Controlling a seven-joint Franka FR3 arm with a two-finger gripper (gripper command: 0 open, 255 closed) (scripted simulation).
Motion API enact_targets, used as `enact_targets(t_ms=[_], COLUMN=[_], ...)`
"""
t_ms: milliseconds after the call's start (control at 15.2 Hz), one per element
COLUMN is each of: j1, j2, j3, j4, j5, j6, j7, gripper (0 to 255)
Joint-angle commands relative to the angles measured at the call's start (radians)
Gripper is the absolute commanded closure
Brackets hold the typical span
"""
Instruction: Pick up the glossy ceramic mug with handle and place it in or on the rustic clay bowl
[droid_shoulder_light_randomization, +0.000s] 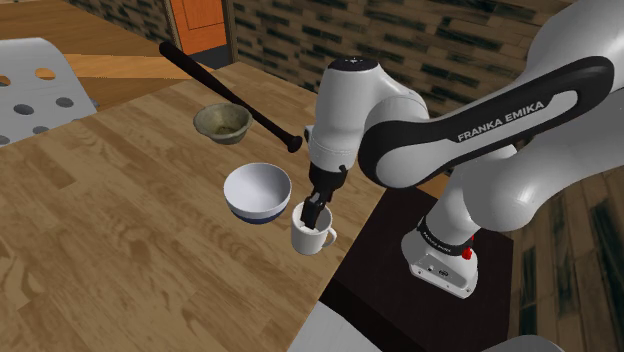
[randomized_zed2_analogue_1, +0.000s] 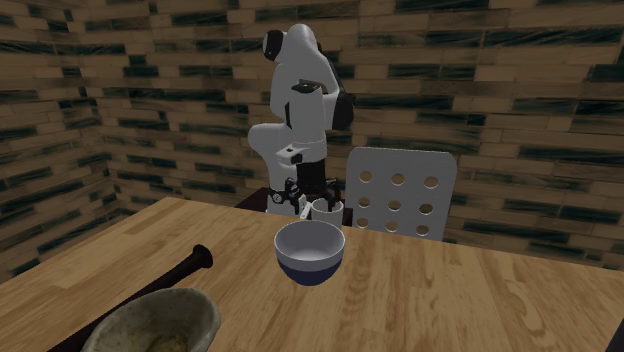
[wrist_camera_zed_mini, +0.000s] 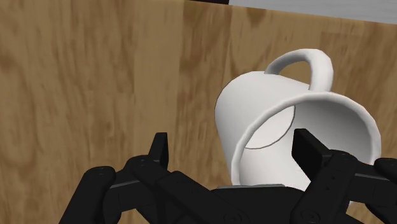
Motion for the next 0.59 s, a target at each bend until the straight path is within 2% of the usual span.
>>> enact_targets(t_ms=[0, 198, 264, 528], j1=[0.000, 0.000, 0.000, 0.000], j2=[0.001, 0.001, 0.001, 0.001], j3=[0.000, 0.000, 0.000, 0.000], j4=[-0.001, 0.000, 0.000, 0.000], j5=[0.000, 0.000, 0.000, 0.000], j6=[0.002, 0.002, 0.002, 0.002], j7=[0.000, 0.000, 0.000, 0.000], gripper=[0, 0, 255, 255])
